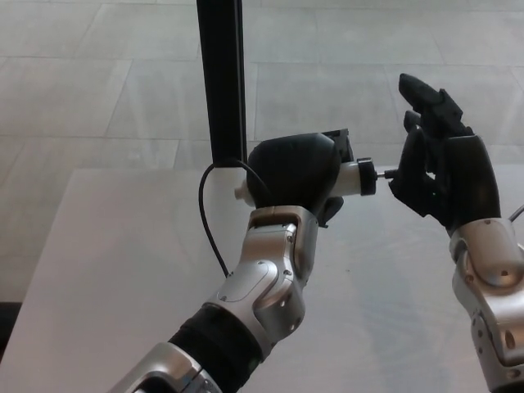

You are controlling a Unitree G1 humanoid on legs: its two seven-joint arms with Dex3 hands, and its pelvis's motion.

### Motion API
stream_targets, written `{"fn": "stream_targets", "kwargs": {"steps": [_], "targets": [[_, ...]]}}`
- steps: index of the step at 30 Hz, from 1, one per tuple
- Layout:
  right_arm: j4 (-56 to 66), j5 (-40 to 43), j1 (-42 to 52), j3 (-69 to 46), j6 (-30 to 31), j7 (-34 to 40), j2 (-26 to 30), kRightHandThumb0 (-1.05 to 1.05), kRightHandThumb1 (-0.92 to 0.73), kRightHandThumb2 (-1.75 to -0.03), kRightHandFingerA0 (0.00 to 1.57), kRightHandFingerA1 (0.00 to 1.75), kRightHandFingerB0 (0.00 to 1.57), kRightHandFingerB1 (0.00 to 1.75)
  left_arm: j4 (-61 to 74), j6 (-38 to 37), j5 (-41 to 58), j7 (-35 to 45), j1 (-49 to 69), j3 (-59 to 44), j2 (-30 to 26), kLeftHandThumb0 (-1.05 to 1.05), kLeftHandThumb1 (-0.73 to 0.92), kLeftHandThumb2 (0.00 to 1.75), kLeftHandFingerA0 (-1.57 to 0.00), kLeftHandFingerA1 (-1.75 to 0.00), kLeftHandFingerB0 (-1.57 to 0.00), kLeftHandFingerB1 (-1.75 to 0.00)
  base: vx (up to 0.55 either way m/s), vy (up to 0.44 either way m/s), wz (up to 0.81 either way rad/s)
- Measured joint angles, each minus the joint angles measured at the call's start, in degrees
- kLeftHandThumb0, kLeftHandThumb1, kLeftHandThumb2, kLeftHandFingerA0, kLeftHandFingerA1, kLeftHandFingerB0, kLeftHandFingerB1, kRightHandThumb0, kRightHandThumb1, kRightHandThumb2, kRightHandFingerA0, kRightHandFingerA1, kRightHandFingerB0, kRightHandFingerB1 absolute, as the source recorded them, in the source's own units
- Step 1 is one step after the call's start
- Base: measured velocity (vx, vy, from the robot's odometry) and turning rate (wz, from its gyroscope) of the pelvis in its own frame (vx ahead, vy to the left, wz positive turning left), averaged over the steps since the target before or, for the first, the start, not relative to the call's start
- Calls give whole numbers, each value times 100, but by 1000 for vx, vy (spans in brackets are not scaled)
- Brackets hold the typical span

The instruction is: The robot uses its left hand to lift the air pump kept on the middle of the desk and use the right hand to compress the handle

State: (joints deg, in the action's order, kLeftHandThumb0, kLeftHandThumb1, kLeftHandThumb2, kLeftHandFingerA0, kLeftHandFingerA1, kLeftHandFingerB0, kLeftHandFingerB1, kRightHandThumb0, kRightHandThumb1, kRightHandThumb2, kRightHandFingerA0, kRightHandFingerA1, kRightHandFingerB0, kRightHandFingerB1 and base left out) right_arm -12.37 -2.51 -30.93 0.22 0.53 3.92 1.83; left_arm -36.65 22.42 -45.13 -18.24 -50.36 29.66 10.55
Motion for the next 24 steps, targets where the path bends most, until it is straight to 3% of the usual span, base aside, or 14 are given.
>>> {"fn": "stream_targets", "kwargs": {"steps": [4, 5, 6, 7, 8, 9, 10, 12, 13, 15, 17, 19, 20, 24], "targets": [[-32, -116, -7, 27, -106, 82, 0, -97, -81, -128, 3, 17, 9, 21, -27, -4, 25, 23, -3, 44, -7, -40, 45, 88, -110, -133, -78, -108, 0, 0, 0], [-32, -134, -7, 31, -119, 92, 0, -91, -77, -126, 0, 21, 0, 23, -38, -1, 21, 29, -10, 69, -11, -39, 44, 87, -109, -132, -77, -108, 0, 0, 0], [-34, -149, -7, 34, -137, 98, -1, -93, -76, -126, 0, 20, 0, 23, -54, 14, 12, 43, -28, 111, -18, -33, 61, 58, -79, -168, -71, -118, 0, 0, 0], [-34, -151, -8, 32, -145, 98, -1, -93, -76, -126, 0, 20, 0, 23, -50, 23, 12, 46, -33, 114, -16, -33, 61, 58, -79, -168, -71, -118, 0, 0, 0], [-35, -151, -9, 30, -150, 97, -1, -92, -76, -126, 0, 21, 0, 23, -48, 28, 12, 46, -36, 113, -15, -39, 45, 88, -109, -132, -76, -105, 0, 0, 0], [-35, -151, -13, 29, -153, 96, -1, -98, -80, -128, 3, 17, 9, 21, -44, 32, 13, 46, -38, 112, -15, -36, 64, 59, -77, -170, -68, -124, 0, 0, 0], [-34, -152, -21, 27, -154, 95, -1, -91, -77, -126, 0, 23, 0, 23, -37, 32, 21, 45, -38, 102, -10, -36, 62, 60, -78, -165, -70, -110, 0, 0, 0], [-45, -149, -38, 24, -166, 85, -1, -90, -77, -125, 0, 23, 0, 23, -10, 41, 23, 46, -38, 91, -12, -36, 61, 60, -78, -166, -72, -108, 0, 0, 0], [-51, -141, -41, 16, -182, 74, -4, -95, -83, -128, 2, 19, 10, 21, -1, 48, 22, 46, -38, 93, -14, -39, 55, 69, -84, -149, -70, -84, 0, 0, 0], [-65, -90, -41, -32, -257, 24, -37, -96, -82, -128, 1, 15, 11, 19, 10, 85, 6, 59, -38, 137, -38, -34, 67, 60, -80, -162, -73, -85, 0, 0, 0], [-58, 41, -22, -135, -324, -45, -143, -96, -86, -129, 0, 12, 13, 21, 26, 160, 8, 82, -34, 116, -33, -25, 79, 64, -84, -170, -79, -104, 0, 0, 0], [32, 178, 66, -318, -341, -102, -169, -99, -88, -129, 0, 9, 6, 24, 252, 186, 5, 100, 139, 103, -150, -24, 78, 68, -86, -169, -78, -87, 0, 0, 0], [77, 253, 117, -457, -348, -122, -156, -99, -88, -128, 0, 8, 13, 24, 380, 191, 5, 111, 300, 101, -255, -16, 69, 86, -87, -175, -74, -134, 0, 0, 0], [192, 528, 174, -1024, -339, -180, -28, -96, -85, -127, 0, 8, 13, 26, 602, 173, 6, 118, 774, 81, -674, -15, 58, 104, -93, -175, -82, -137, 0, 0, 0]]}}
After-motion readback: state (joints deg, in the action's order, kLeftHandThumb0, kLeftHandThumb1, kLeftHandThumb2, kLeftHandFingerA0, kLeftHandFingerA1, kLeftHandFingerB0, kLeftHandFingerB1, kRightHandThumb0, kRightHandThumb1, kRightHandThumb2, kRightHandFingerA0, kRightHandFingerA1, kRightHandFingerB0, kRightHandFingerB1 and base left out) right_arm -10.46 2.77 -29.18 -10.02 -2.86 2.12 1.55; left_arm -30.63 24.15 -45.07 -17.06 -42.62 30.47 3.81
